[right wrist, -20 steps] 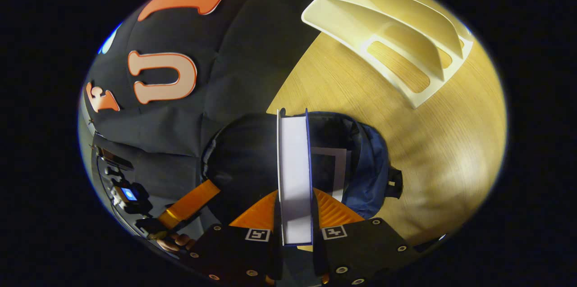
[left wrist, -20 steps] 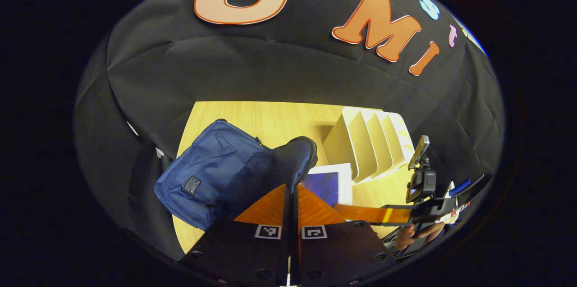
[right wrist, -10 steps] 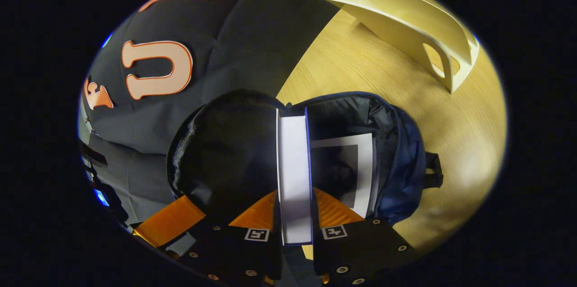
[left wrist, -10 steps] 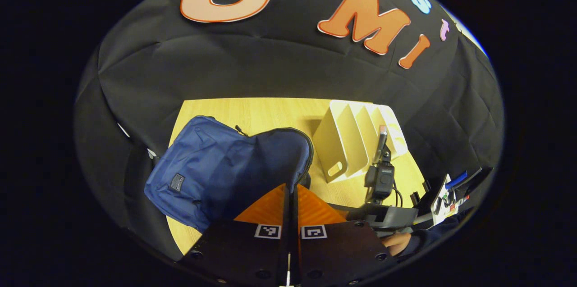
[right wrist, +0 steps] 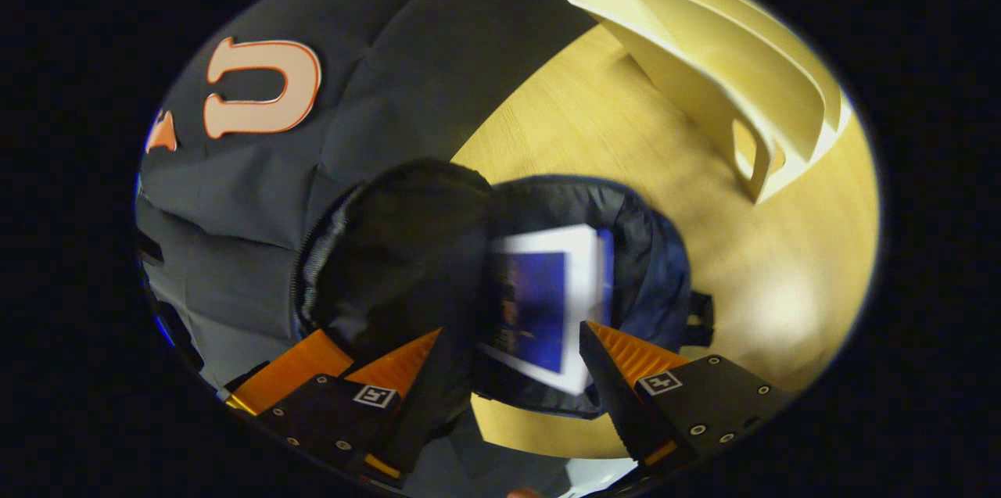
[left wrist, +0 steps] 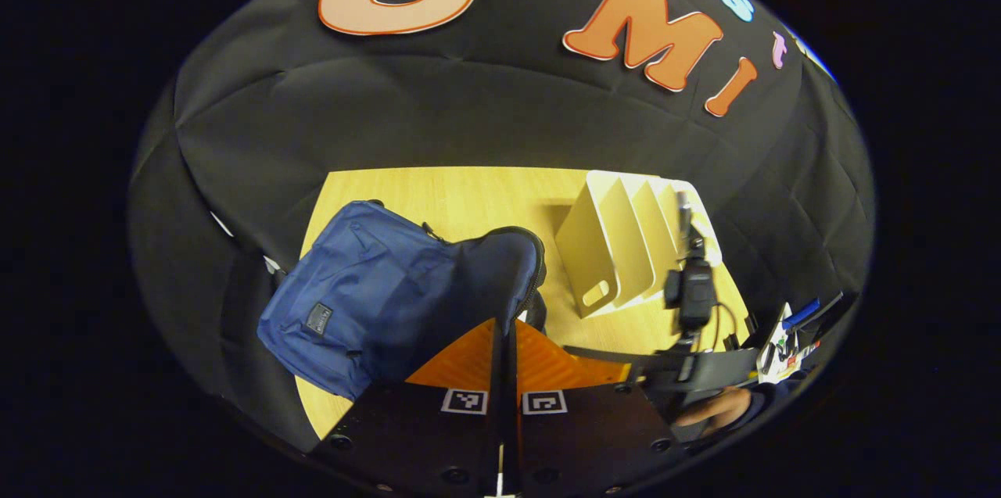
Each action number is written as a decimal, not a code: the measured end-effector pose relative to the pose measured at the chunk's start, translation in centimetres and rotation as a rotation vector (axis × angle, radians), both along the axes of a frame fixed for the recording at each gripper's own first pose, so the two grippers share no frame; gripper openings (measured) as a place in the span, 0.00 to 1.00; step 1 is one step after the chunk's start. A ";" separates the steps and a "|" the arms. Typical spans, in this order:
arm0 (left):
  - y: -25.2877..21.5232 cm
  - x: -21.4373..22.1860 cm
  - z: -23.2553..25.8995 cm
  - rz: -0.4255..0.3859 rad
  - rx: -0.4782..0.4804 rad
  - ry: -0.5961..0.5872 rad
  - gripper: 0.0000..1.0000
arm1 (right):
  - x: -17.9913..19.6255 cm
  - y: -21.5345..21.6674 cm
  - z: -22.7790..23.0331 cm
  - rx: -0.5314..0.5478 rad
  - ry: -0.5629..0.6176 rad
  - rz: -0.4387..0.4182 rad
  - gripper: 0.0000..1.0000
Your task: Open the schoolbag, grab two books from the bookshelf and put them into the schoolbag.
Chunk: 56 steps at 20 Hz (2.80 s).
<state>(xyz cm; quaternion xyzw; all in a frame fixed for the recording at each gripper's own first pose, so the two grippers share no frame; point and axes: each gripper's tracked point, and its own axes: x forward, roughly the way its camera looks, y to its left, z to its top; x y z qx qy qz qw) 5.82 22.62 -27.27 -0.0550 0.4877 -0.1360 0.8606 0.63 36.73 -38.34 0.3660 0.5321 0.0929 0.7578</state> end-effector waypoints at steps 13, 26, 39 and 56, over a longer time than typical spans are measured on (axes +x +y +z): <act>-5.2 -1.2 -1.1 0.022 0.137 -0.096 0.36 | 3.4 -20.5 7.8 -0.370 -0.303 -0.053 0.97; -15.4 0.1 3.4 0.163 0.143 -0.314 1.00 | 3.7 -34.8 13.2 -0.597 -0.496 -0.109 0.97; -22.1 -0.3 13.5 0.226 0.135 -0.725 0.99 | 3.6 -38.6 21.0 -0.790 -0.854 -0.155 0.97; -24.9 -3.5 20.5 0.236 0.161 -1.031 0.98 | 0.9 -39.2 25.1 -0.882 -1.064 -0.209 0.98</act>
